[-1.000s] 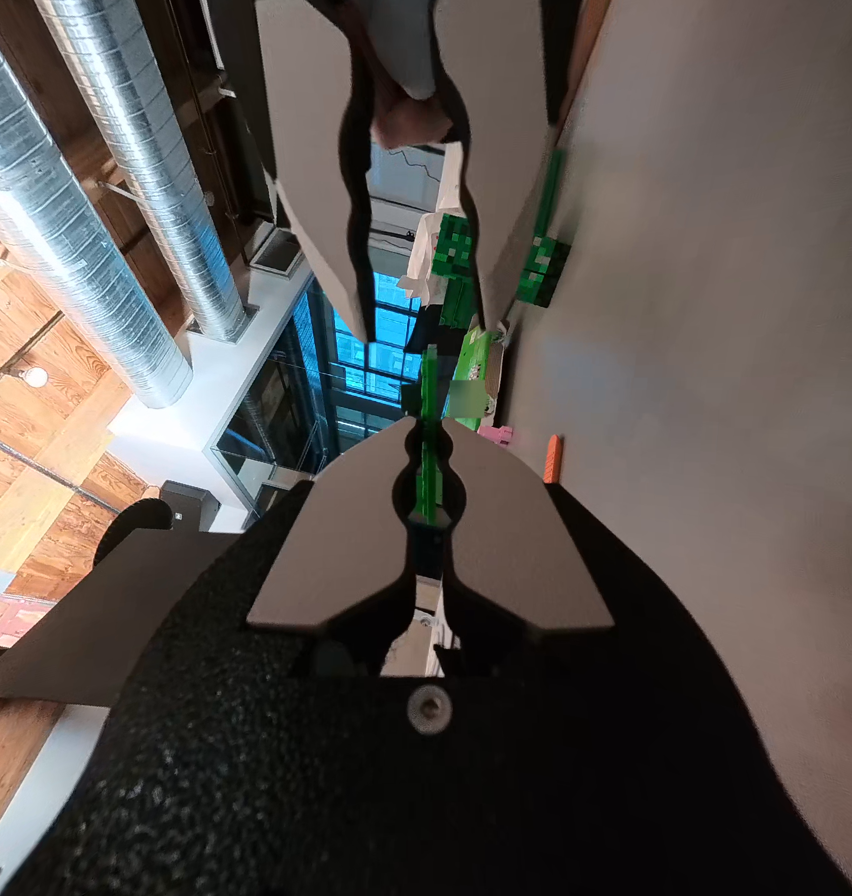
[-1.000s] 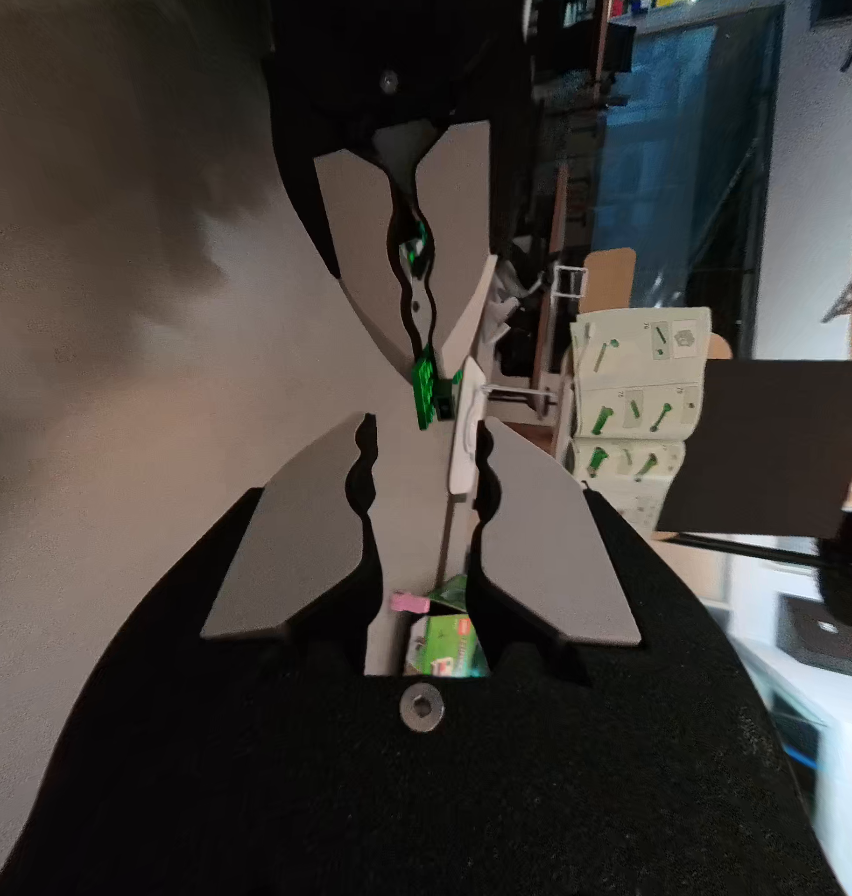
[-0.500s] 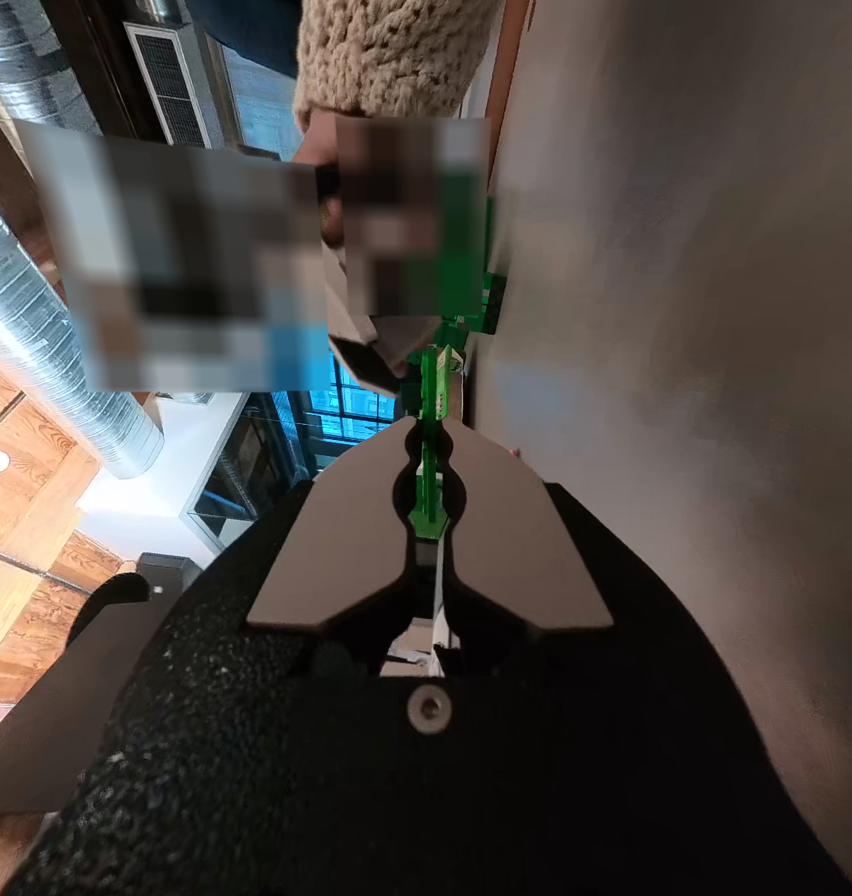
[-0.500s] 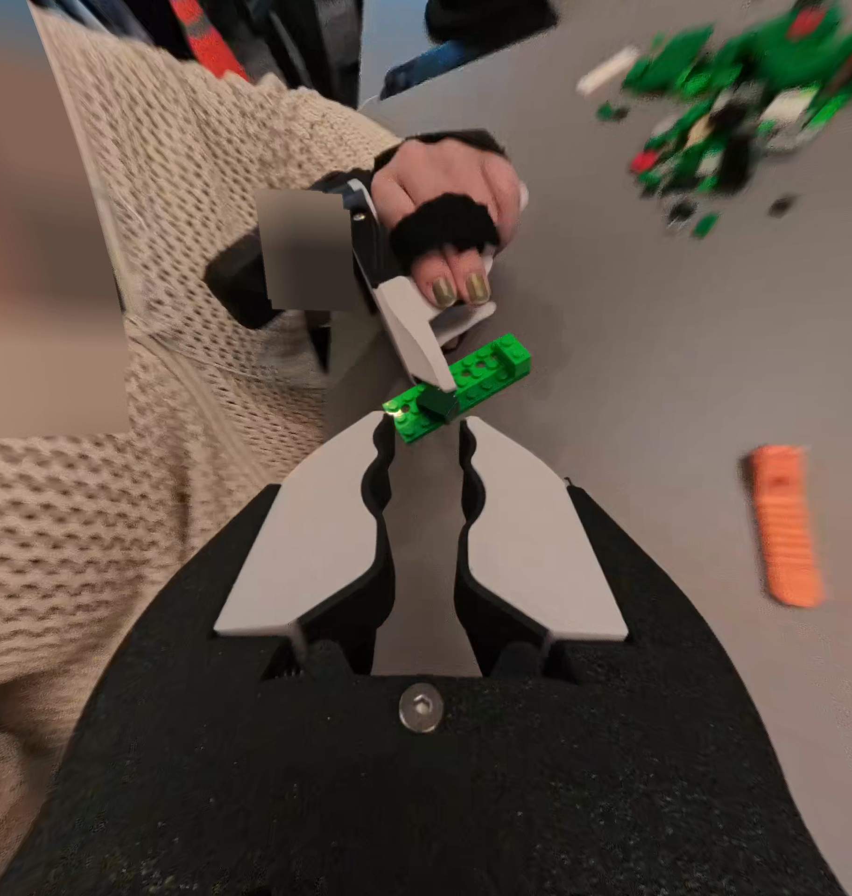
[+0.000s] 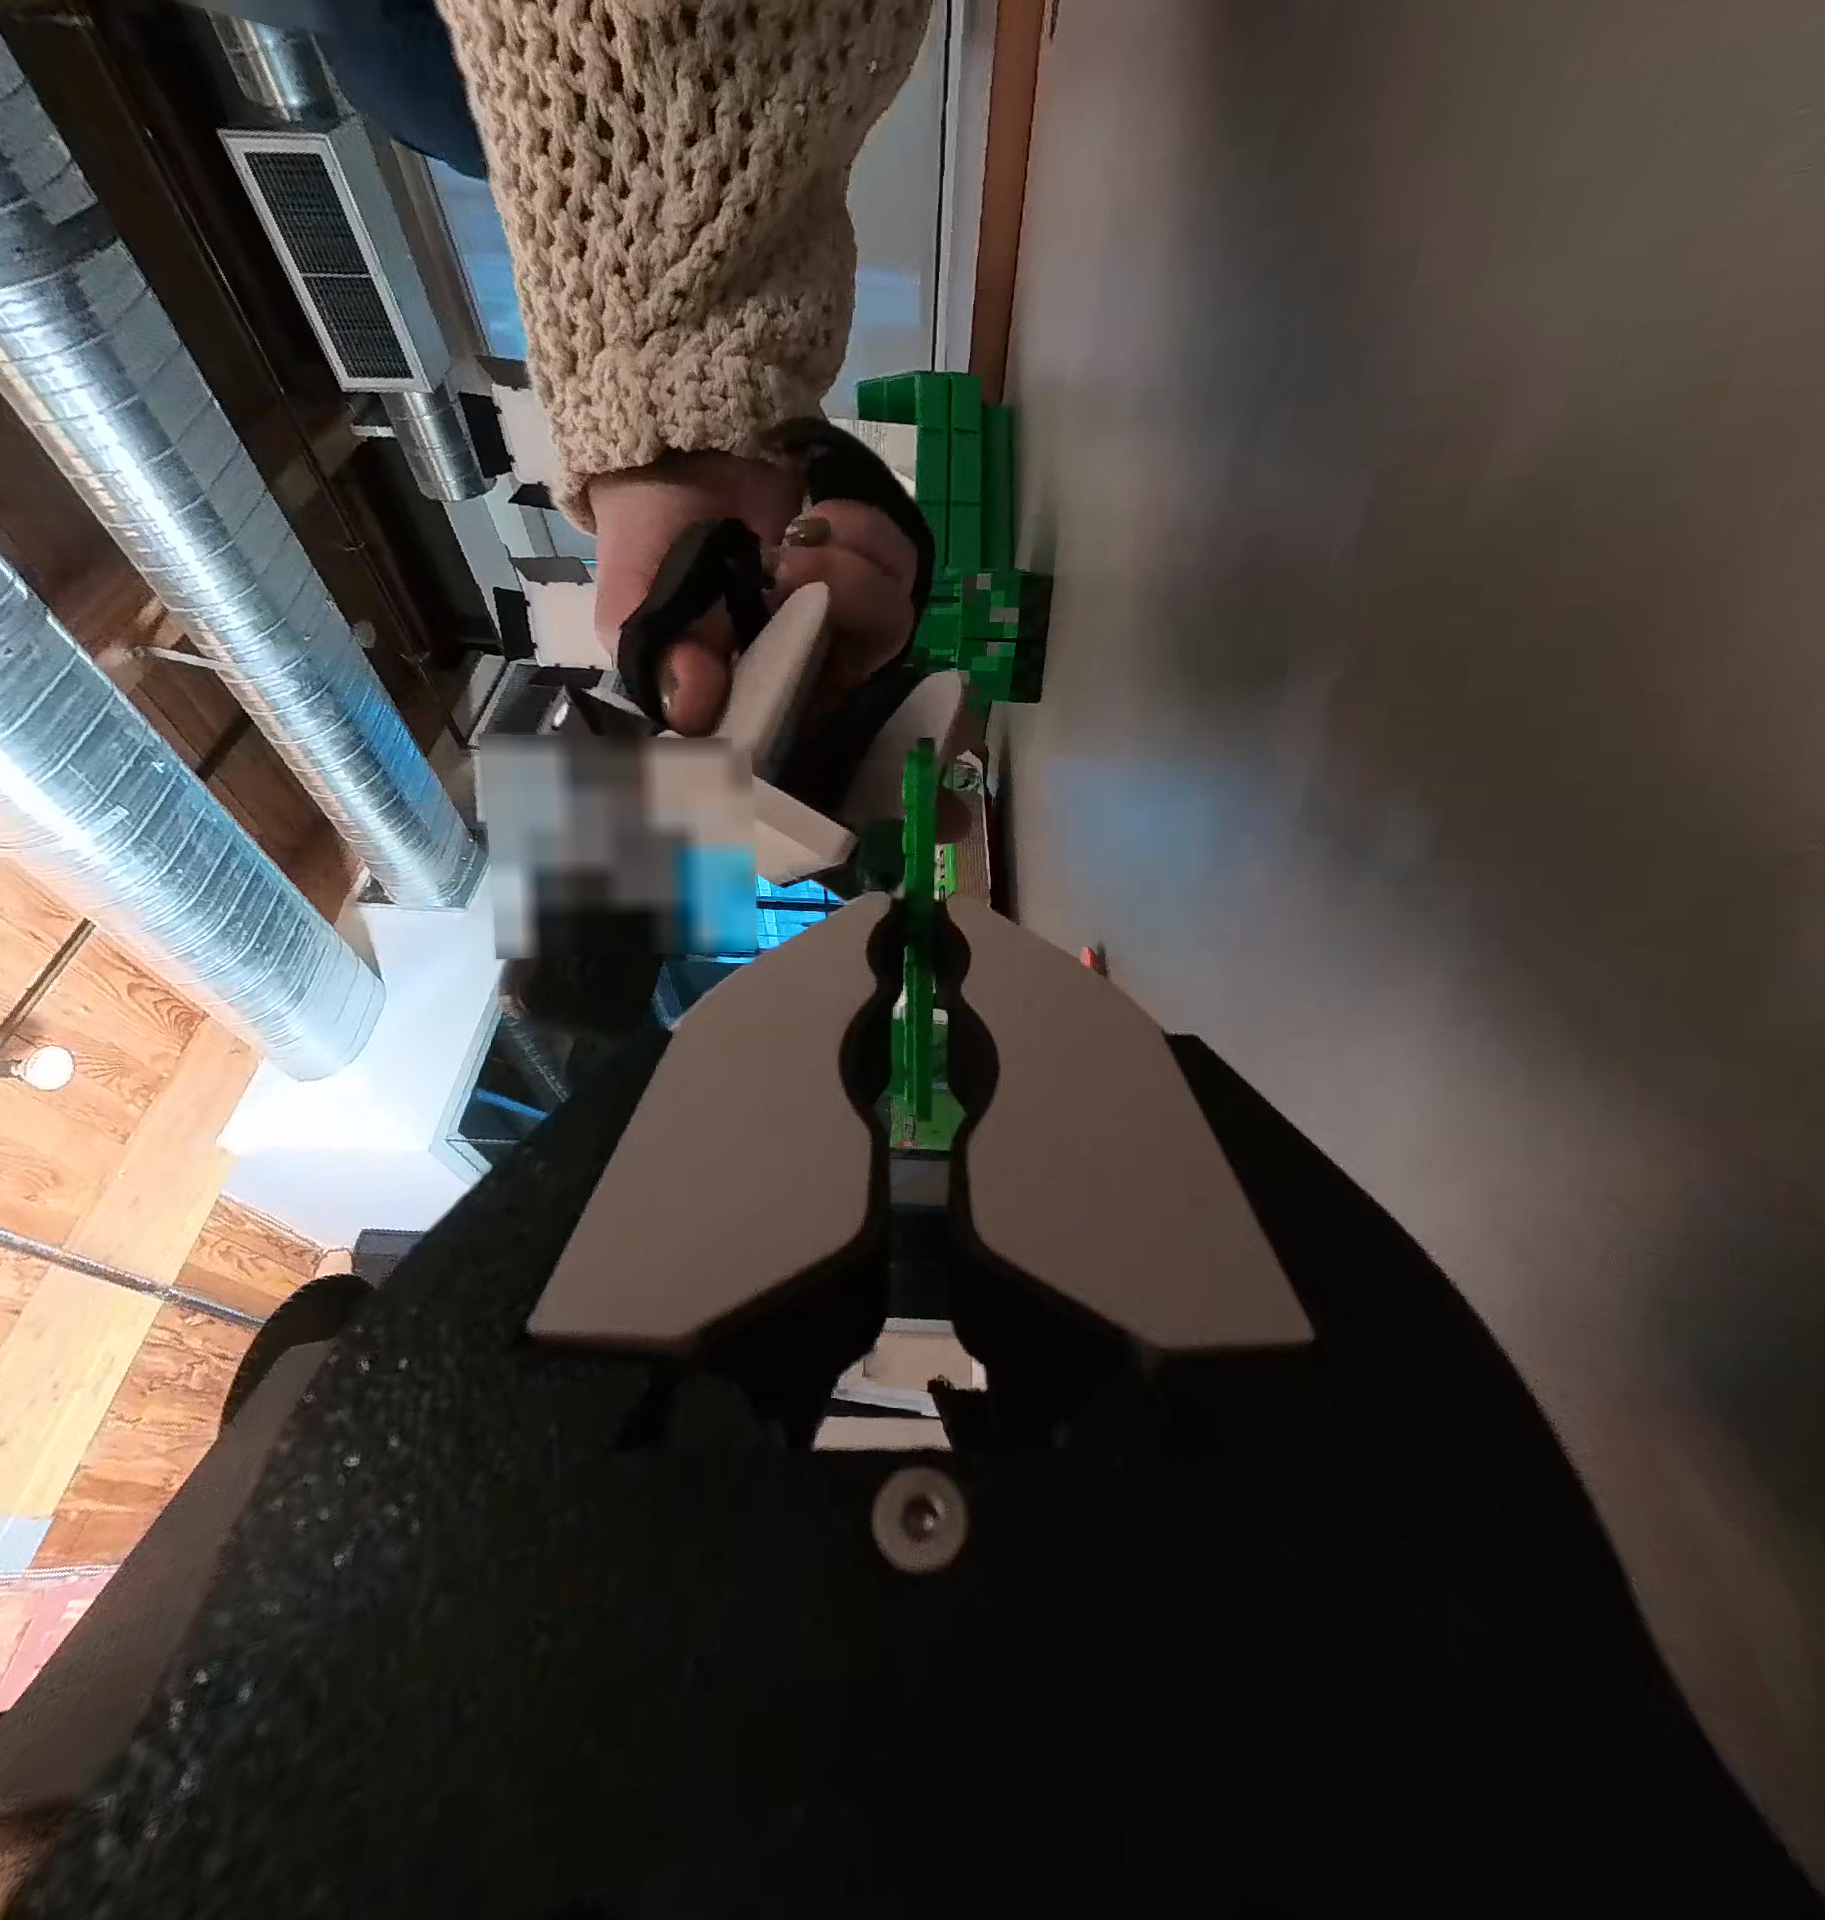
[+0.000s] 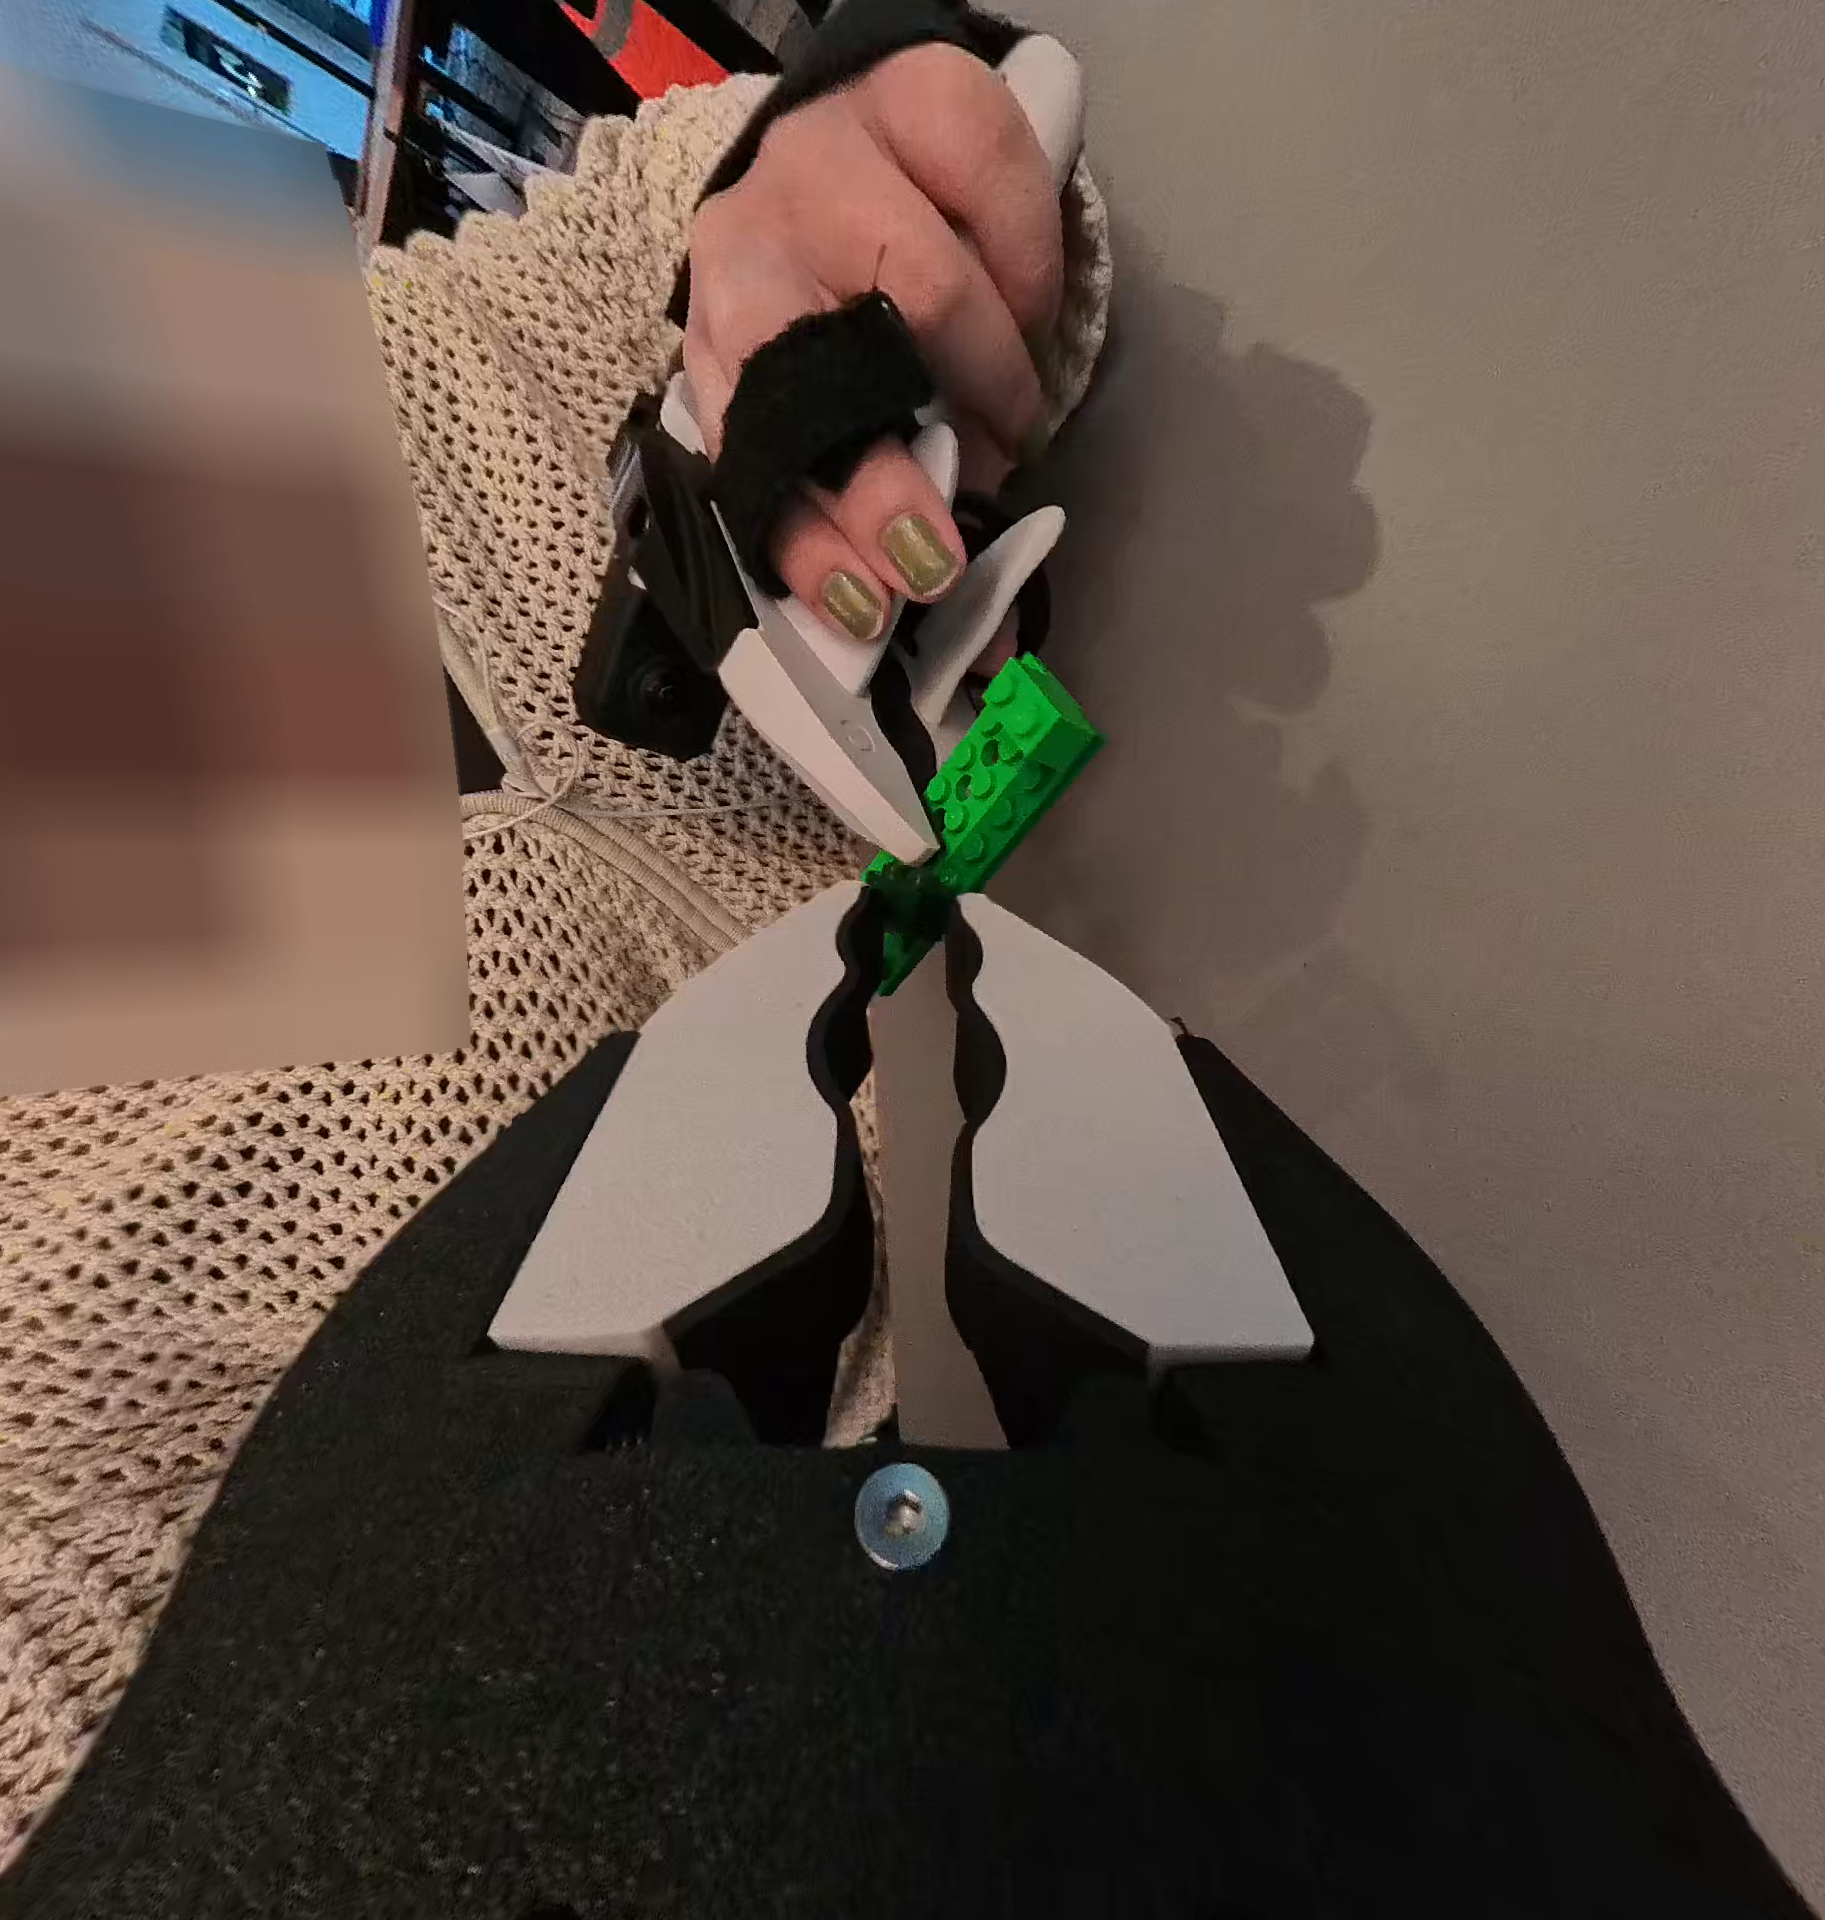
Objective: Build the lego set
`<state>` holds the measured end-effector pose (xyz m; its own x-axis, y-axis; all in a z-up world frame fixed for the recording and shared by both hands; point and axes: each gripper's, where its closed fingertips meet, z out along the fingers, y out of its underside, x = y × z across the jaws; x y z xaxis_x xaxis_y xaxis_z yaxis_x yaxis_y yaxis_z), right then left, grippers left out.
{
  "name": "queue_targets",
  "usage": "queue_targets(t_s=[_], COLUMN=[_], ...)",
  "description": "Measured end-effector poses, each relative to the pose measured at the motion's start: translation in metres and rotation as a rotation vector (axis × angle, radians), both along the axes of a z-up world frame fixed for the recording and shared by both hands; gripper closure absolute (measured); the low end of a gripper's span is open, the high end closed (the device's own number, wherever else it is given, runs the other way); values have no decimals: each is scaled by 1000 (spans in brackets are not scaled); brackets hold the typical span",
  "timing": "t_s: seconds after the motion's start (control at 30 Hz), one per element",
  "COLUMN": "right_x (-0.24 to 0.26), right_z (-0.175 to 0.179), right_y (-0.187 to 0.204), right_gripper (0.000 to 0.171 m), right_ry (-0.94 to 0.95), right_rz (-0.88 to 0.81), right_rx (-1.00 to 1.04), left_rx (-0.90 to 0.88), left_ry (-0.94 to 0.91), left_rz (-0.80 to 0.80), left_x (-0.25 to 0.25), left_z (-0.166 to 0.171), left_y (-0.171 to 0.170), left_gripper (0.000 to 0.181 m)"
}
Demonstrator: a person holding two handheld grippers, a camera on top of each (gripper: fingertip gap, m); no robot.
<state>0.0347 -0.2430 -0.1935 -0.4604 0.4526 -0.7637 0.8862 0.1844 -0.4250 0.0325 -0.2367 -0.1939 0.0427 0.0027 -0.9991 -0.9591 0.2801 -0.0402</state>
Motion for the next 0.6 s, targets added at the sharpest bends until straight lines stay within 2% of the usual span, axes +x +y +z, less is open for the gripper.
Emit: queue_targets(t_s=[0.2,0.33,0.6], right_x=[-2,-3,-3], right_z=[8,19,46], right_y=[0,-1,-8], right_gripper=[163,163,163], right_ry=[92,222,732], right_rz=[6,-5,-65], right_rx=[32,-5,-61], left_rx=[-23,-42,-74], left_ry=[-28,-80,-268], left_rz=[12,19,-31], left_x=[-4,-8,-8], left_z=[-1,0,15], left_y=[2,4,1], left_gripper=[177,177,177])
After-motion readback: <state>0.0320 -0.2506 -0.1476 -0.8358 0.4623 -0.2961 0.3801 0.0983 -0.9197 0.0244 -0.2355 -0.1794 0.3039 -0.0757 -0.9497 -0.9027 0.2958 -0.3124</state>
